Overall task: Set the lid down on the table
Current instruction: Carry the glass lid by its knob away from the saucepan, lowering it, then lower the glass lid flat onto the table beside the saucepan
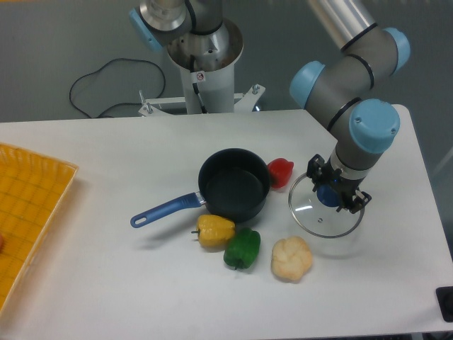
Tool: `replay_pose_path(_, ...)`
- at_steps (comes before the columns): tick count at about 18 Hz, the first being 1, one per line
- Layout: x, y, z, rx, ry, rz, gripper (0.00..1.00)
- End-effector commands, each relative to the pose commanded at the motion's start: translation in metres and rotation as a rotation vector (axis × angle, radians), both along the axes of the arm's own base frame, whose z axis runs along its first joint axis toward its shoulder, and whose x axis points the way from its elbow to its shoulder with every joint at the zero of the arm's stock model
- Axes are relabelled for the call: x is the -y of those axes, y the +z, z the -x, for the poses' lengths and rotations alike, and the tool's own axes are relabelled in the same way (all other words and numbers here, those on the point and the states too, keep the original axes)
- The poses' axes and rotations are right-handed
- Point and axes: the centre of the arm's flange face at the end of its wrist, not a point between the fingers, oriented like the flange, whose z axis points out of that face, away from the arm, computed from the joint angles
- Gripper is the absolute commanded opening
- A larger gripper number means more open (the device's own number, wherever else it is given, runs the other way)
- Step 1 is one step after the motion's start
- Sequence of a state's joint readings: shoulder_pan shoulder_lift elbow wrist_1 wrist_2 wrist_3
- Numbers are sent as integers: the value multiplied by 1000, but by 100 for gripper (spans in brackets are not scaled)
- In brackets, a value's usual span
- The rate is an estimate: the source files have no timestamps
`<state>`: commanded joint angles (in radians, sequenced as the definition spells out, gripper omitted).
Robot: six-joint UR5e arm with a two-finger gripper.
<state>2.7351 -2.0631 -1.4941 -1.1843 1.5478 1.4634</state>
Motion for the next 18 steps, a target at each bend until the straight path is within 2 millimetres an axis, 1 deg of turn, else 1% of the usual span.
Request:
replay_pose_path(3, -2, -13, 6, -10, 0, -4, 44)
replay_pose_path(6, -3, -21, 8, -11, 0, -3, 44)
replay_pose_path(8, -1, -28, 12, -1, 5, -1, 44)
replay_pose_path(13, 3, -37, 15, 13, 12, 5, 44)
replay_pose_path(17, 3, -41, 14, 19, 11, 6, 44)
replay_pose_path(18, 3, -45, 14, 25, 11, 9, 44)
